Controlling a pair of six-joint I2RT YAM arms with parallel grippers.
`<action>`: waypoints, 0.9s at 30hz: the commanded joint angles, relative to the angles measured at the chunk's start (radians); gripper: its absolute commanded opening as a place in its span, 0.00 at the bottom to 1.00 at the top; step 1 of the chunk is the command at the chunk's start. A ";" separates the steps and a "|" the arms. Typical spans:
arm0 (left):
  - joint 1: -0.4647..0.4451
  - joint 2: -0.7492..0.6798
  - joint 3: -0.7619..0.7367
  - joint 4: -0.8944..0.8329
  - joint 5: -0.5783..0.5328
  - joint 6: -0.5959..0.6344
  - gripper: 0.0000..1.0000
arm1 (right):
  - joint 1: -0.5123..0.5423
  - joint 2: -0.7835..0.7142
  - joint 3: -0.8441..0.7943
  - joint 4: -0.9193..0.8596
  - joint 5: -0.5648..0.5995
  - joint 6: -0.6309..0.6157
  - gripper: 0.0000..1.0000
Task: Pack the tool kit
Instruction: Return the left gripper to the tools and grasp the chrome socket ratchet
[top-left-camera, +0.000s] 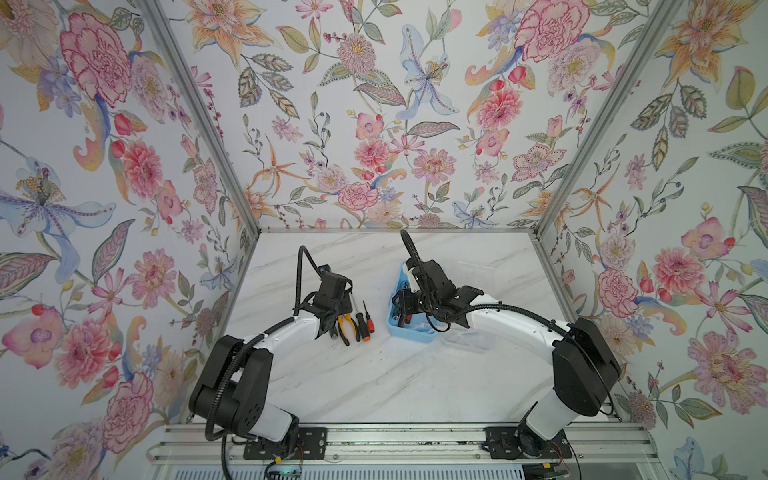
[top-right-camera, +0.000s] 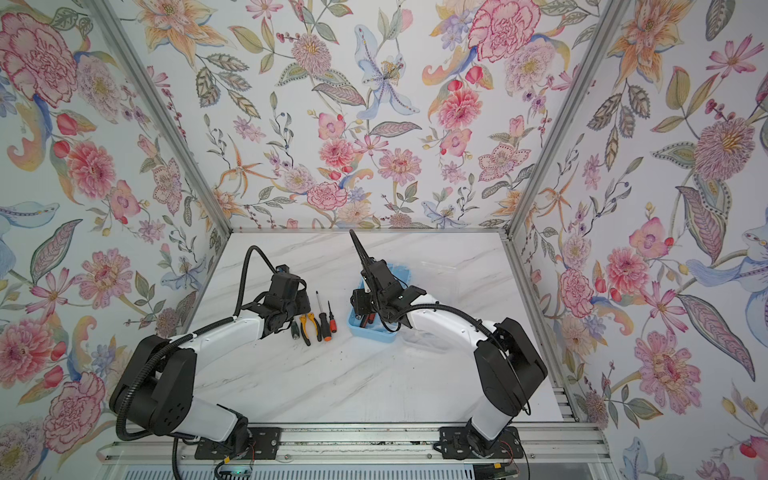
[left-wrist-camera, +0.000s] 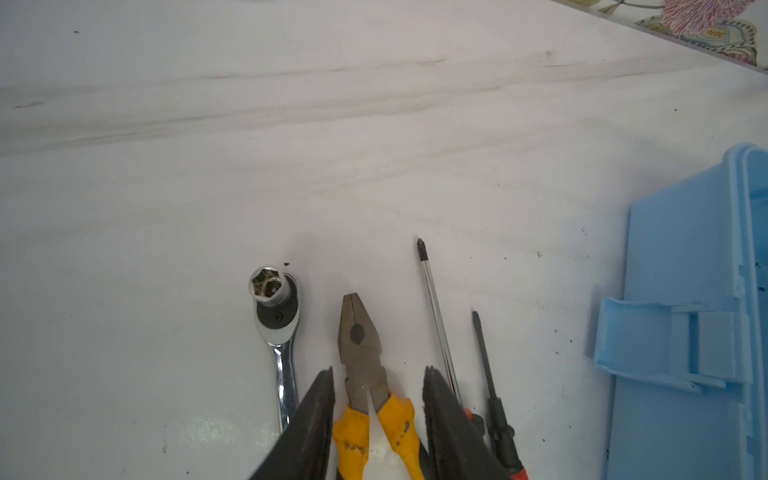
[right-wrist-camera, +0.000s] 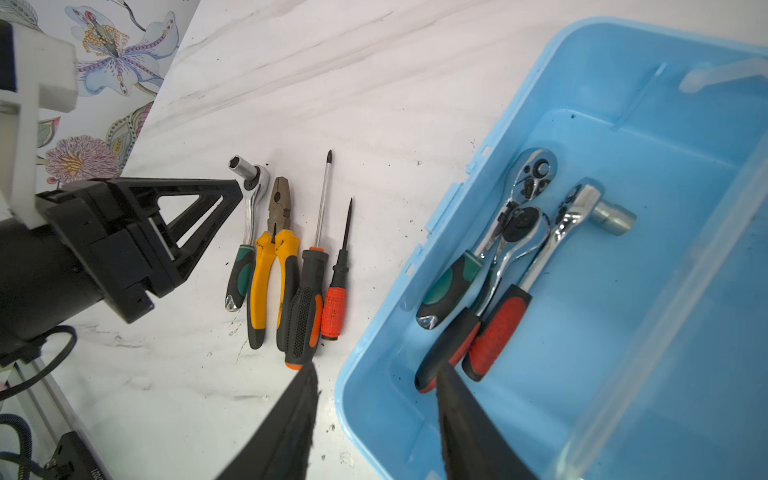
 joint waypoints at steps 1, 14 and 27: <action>0.030 0.014 -0.026 -0.027 -0.025 -0.013 0.39 | -0.005 0.024 0.043 0.012 -0.034 0.005 0.48; 0.059 0.155 -0.040 0.022 0.021 -0.040 0.37 | -0.024 0.052 0.053 -0.003 -0.055 0.019 0.47; 0.079 0.192 -0.037 0.032 0.015 -0.028 0.35 | -0.032 0.083 0.089 -0.022 -0.069 0.013 0.48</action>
